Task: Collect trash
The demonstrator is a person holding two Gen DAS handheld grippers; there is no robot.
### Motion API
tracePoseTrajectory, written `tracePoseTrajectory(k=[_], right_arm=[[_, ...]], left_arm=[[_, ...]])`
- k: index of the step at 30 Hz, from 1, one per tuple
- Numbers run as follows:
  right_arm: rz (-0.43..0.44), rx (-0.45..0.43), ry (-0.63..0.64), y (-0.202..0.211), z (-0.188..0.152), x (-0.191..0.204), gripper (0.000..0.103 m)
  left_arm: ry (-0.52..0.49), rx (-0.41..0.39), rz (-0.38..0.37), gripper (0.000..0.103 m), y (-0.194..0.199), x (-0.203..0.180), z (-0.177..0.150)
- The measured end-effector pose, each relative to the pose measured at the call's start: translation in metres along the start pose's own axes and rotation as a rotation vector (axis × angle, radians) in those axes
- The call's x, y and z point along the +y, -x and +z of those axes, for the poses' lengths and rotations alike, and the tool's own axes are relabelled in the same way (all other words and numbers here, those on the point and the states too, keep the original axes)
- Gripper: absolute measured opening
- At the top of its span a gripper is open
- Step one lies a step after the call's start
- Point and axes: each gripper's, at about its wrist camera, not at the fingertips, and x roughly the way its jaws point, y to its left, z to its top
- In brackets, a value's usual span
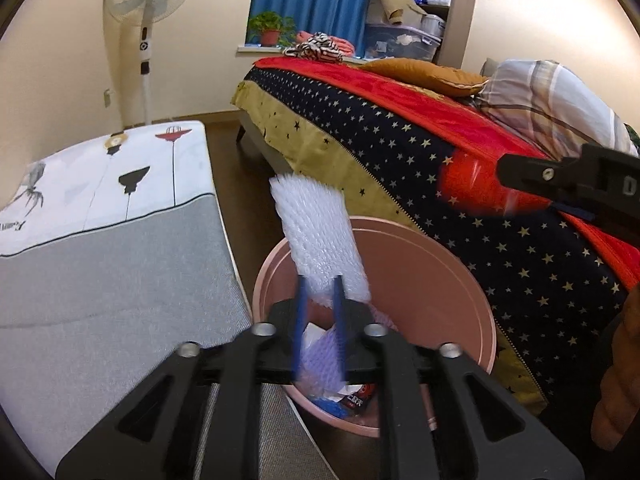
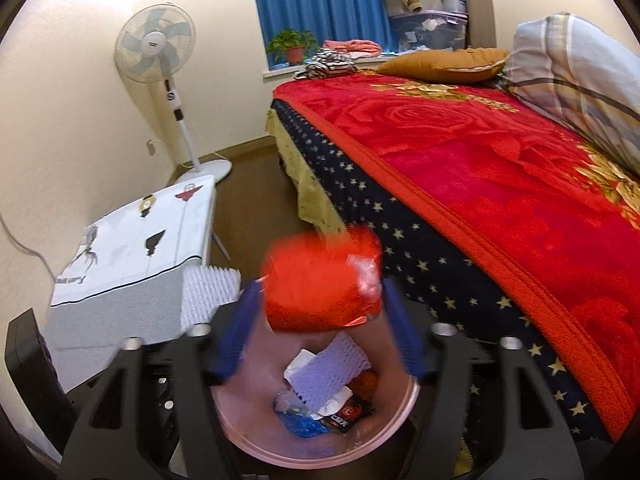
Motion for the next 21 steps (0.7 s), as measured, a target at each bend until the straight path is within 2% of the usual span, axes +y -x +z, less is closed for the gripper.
tracePoseTrajectory(k=[2, 7, 9, 13, 14, 21], right_arm=[[-0.010, -0.003, -0.013, 0.001, 0.000, -0.003, 0.078], [-0.007, -0.012, -0.017, 0.005, 0.001, -0.005, 0.090], [0.004, -0.015, -0.023, 0.008, 0.001, -0.006, 0.092], [0.027, -0.017, -0.010, 0.014, -0.001, -0.001, 0.097], [0.037, -0.019, -0.003, 0.017, -0.002, 0.002, 0.098], [0.103, -0.035, 0.041, 0.037, -0.013, 0.018, 0.098]], left_arm=[[0.009, -0.007, -0.005, 0.034, 0.003, 0.001, 0.001], [0.005, -0.017, 0.017, 0.037, 0.013, 0.005, 0.001], [0.010, -0.024, 0.031, 0.049, 0.018, 0.008, -0.001], [0.028, -0.062, 0.093, 0.056, 0.037, 0.018, -0.002], [0.033, -0.075, 0.113, 0.062, 0.043, 0.021, -0.002], [0.060, -0.154, 0.253, 0.080, 0.085, 0.041, -0.009]])
